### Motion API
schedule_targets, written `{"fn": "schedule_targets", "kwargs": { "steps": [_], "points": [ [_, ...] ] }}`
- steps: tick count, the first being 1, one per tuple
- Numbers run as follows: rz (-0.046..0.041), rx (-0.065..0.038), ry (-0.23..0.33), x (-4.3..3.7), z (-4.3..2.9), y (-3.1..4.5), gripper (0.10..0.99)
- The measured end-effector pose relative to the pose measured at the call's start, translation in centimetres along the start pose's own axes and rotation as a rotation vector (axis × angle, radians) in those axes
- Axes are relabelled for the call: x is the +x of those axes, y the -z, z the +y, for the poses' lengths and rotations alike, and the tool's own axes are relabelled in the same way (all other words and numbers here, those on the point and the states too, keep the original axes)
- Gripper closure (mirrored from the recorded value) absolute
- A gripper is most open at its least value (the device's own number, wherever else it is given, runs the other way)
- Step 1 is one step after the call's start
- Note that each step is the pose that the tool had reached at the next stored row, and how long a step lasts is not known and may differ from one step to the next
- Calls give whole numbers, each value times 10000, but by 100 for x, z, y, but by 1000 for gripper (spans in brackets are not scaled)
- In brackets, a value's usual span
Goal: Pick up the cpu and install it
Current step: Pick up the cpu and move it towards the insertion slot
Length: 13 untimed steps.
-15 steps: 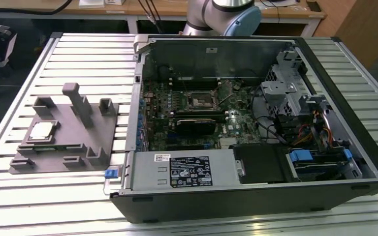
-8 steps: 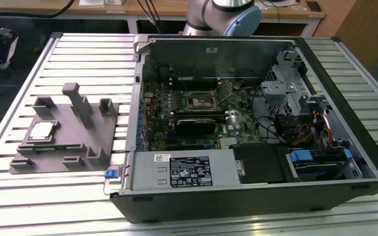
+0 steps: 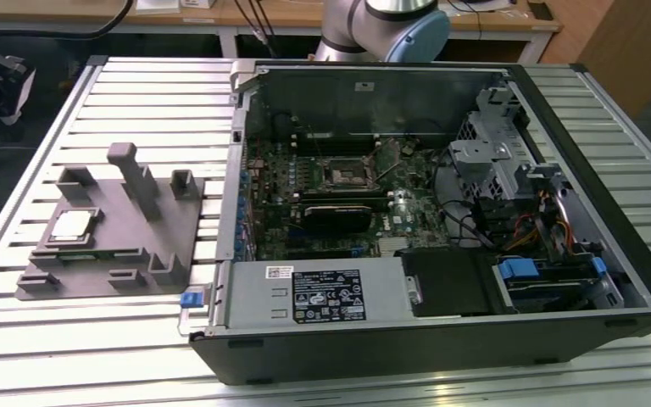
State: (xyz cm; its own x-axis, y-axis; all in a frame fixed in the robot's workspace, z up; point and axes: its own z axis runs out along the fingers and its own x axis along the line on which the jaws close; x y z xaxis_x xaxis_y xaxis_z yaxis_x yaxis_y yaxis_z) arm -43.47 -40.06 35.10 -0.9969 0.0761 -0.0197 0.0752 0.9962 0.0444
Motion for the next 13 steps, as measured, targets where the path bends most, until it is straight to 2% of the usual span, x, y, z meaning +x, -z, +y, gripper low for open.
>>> {"fn": "schedule_targets", "kwargs": {
  "steps": [4,5,6,8,9,11,12,13],
  "points": [
    [2,0,-1,15,-13,-68,973],
    [3,1,-1,17,-15,-86,918],
    [3,0,0,19,-18,-104,918],
    [5,1,0,23,-25,-139,796],
    [6,1,0,26,-29,-157,796],
    [15,1,2,29,-35,-195,678],
    [19,1,3,30,-38,-213,678],
    [28,2,6,32,-42,-230,620]
  ]
}}
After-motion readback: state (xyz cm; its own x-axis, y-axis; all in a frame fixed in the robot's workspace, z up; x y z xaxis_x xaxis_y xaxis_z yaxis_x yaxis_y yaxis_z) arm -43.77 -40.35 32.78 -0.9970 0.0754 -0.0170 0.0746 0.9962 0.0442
